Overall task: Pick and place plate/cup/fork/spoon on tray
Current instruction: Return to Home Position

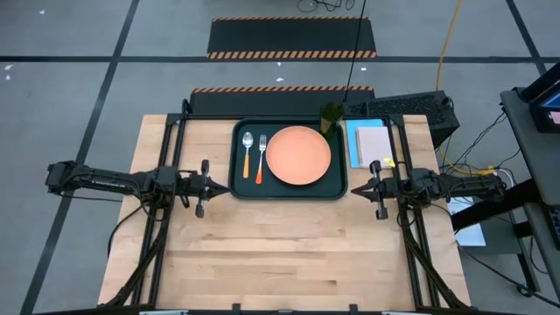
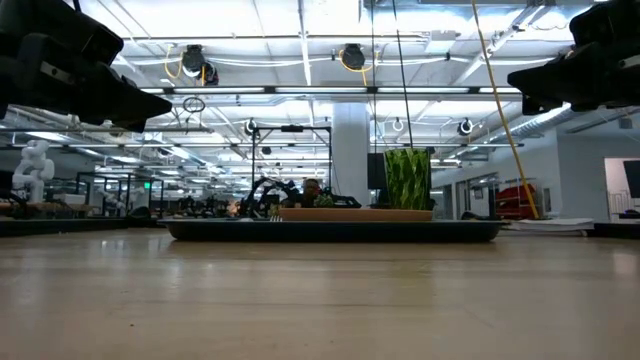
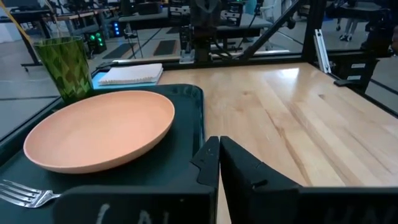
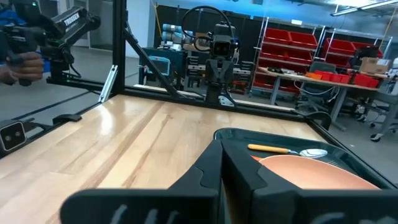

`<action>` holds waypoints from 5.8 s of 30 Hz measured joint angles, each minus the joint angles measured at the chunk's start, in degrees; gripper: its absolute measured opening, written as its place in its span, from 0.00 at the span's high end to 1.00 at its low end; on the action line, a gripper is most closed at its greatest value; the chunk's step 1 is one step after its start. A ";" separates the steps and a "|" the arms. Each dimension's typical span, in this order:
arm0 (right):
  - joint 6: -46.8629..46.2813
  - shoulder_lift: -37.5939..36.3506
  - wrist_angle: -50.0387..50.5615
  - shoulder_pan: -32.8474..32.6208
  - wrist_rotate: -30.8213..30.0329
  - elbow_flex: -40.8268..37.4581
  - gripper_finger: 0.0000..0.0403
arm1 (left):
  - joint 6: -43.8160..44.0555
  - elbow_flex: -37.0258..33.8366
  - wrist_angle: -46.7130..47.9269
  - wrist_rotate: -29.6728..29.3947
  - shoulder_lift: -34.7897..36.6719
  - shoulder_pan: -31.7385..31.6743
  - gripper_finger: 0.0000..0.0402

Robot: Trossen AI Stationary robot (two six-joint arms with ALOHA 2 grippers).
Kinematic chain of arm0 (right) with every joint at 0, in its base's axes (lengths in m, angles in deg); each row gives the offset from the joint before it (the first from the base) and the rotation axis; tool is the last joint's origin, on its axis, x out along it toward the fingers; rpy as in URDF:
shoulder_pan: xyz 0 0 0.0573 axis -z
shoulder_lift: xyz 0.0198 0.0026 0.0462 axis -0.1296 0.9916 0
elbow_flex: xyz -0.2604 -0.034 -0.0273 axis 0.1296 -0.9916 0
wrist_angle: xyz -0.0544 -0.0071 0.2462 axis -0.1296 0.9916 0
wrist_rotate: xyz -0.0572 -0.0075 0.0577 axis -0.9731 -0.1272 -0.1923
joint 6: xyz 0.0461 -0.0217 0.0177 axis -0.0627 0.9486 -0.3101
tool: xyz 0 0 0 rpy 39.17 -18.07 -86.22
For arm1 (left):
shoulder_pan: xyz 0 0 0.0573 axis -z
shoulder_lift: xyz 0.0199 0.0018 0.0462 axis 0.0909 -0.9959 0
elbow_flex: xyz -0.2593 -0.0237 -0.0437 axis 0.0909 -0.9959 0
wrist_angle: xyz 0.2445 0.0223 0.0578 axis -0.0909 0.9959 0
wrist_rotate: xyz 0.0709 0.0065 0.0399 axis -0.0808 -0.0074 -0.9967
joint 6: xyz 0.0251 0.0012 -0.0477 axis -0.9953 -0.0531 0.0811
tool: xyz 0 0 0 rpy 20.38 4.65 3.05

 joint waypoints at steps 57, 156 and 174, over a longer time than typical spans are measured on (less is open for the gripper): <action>0.28 2.38 -1.14 2.99 -0.99 0.00 1.00 | -1.49 -2.14 2.23 5.98 -0.06 -10.45 0.99; 0.63 2.36 -1.11 2.99 -0.95 0.00 1.00 | -1.49 -2.16 14.00 -4.72 21.72 2.29 0.97; 3.28 1.84 -1.70 2.99 -1.37 0.00 1.00 | -1.71 -2.16 13.85 -4.68 21.73 2.27 0.99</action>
